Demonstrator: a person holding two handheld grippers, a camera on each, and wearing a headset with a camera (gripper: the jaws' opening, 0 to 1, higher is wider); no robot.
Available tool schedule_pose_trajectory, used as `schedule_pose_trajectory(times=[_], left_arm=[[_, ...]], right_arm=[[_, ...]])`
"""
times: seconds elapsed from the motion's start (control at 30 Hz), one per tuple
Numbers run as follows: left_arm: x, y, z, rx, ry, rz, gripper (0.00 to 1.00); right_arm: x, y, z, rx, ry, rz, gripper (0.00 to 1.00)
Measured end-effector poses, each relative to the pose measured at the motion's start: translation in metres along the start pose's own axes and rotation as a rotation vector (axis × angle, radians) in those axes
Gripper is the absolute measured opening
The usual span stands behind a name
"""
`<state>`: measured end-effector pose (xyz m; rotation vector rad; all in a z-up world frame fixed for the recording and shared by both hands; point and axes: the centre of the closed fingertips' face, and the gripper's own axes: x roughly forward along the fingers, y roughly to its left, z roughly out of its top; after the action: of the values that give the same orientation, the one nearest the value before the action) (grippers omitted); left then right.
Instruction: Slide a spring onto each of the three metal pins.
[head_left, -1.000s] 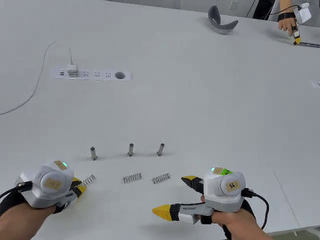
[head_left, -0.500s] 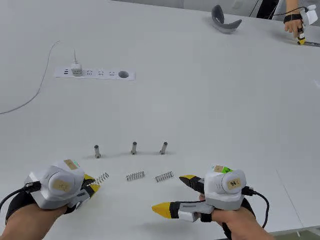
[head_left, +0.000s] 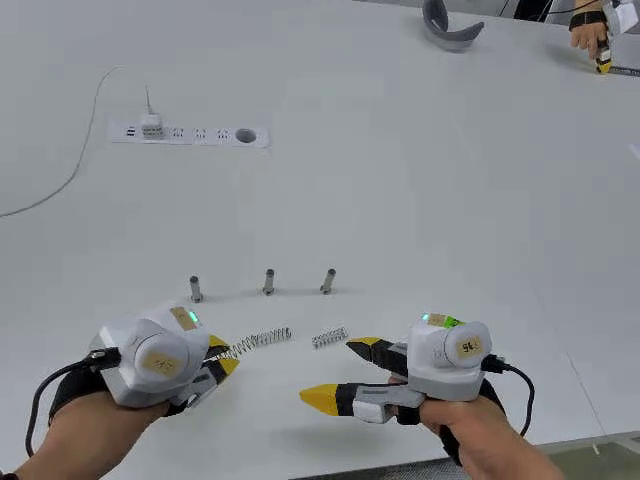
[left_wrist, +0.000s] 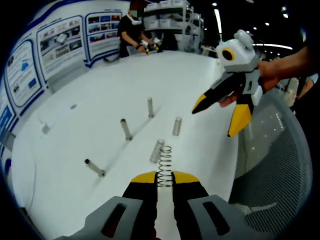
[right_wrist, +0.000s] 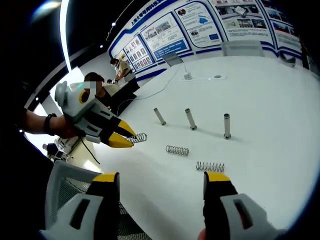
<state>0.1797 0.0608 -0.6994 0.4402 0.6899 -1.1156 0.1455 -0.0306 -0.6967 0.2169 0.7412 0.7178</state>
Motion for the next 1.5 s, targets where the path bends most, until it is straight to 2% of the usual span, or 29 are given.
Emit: schedule_pose_trajectory(times=[0.4,0.77,0.9,1.27,1.5], left_arm=[[0.004,-0.021,0.021,0.049,-0.027,-0.046,0.10],[0.008,-0.040,0.040,0.097,-0.053,-0.090,0.10],[0.009,-0.046,0.044,0.111,-0.056,-0.103,0.10],[0.011,-0.059,0.053,0.137,-0.072,-0.132,0.10],[0.011,-0.062,0.052,0.150,-0.070,-0.146,0.10]], right_arm=[[0.000,0.009,0.015,0.068,-0.068,0.059,0.53],[-0.001,0.017,0.025,0.129,-0.103,0.111,0.38],[-0.003,0.019,0.029,0.171,-0.126,0.133,0.30],[-0.003,0.029,0.029,0.213,-0.120,0.185,0.25],[-0.005,0.028,0.029,0.250,-0.120,0.204,0.18]])
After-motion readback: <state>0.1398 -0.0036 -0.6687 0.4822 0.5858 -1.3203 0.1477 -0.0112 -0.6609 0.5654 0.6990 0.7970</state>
